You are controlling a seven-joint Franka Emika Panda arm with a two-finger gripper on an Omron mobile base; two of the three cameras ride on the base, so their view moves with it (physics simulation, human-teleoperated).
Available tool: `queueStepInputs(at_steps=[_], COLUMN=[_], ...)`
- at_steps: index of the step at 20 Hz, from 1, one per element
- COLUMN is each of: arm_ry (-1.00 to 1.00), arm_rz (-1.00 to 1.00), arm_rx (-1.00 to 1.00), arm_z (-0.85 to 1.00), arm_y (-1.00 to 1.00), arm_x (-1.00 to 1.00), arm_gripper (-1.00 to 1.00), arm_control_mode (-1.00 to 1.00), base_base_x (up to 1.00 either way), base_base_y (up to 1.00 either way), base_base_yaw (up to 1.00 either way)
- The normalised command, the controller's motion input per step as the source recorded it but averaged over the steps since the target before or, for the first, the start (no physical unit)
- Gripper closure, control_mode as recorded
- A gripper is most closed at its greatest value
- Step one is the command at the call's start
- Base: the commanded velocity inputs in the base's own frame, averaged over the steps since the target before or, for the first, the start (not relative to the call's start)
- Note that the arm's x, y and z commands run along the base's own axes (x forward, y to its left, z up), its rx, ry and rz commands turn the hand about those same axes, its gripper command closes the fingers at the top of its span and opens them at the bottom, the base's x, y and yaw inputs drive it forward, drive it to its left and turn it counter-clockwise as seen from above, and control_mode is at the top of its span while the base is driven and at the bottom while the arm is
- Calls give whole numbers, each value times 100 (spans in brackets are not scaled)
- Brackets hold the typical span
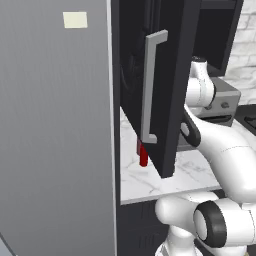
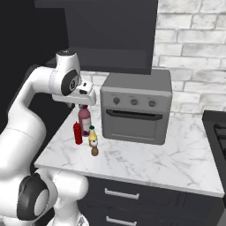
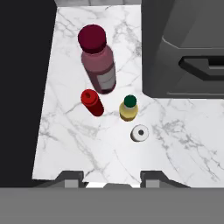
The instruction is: There are various items on the counter. Only move the condiments/shakers into the cabinet.
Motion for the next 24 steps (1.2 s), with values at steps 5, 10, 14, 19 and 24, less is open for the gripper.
queueStepInputs(at_steps=[5, 10, 14, 19, 24], arm_ry=[0, 0, 2, 0, 0], arm_rz=[0, -5, -8, -2, 0], arm_rx=[1, 3, 0, 0, -3], arm_z=[-5, -24, -39, -46, -48], arm_y=[-12, -43, -38, -9, 0], arm_x=[-18, -43, -40, -24, -7], arm_gripper=[-100, -100, -100, -100, -100], arm_control_mode=[-100, -100, -100, -100, -100], base_base_x=[0, 0, 0, 0, 0], base_base_y=[0, 0, 0, 0, 0], base_base_yaw=[0, 0, 0, 0, 0])
